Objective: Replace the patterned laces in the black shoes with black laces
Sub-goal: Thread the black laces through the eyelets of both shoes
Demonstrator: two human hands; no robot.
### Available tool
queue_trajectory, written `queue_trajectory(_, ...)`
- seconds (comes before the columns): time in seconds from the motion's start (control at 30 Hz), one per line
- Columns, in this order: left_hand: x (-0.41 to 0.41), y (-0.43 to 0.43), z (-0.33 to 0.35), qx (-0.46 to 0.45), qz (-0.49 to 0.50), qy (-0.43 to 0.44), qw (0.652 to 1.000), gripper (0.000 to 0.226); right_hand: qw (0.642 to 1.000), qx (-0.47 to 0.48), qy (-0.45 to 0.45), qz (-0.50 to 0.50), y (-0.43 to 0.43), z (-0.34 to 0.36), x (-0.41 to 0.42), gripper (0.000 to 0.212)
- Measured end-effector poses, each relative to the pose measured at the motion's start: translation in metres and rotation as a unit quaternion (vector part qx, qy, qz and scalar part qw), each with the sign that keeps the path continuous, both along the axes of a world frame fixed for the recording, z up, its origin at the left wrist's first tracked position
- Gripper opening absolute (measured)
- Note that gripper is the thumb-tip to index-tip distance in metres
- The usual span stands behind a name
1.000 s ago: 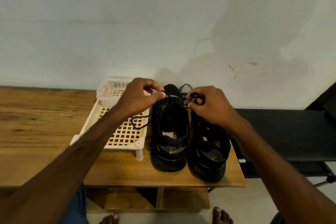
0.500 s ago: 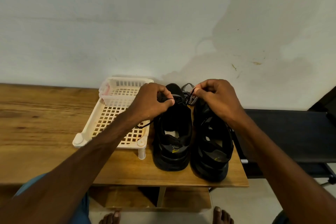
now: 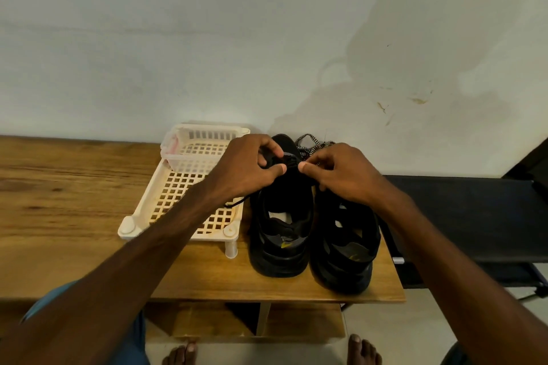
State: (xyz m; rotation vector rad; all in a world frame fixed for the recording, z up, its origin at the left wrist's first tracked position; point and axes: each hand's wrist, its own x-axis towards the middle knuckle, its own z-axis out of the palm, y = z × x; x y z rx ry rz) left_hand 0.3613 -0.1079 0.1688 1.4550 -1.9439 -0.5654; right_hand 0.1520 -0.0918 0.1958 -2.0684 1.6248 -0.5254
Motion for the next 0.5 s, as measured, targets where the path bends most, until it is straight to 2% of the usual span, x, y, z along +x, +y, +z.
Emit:
queue_trajectory(0.2, 0.003, 0.006, 0.004, 0.041, -0.006, 0.023, 0.999, 0.026, 1.0, 0.003, -0.006, -0.016, -0.002, 0.003, -0.007, 0.011)
queue_trajectory(0.33, 0.001, 0.007, 0.004, 0.055, -0.005, 0.026, 0.998, 0.023, 0.998, -0.011, -0.033, -0.046, -0.002, 0.006, -0.014, 0.014)
queue_trajectory(0.5, 0.0, 0.01, 0.005, 0.056, 0.004, 0.024, 0.998, 0.019, 0.986, 0.005, -0.142, -0.085, -0.004, 0.005, -0.017, 0.017)
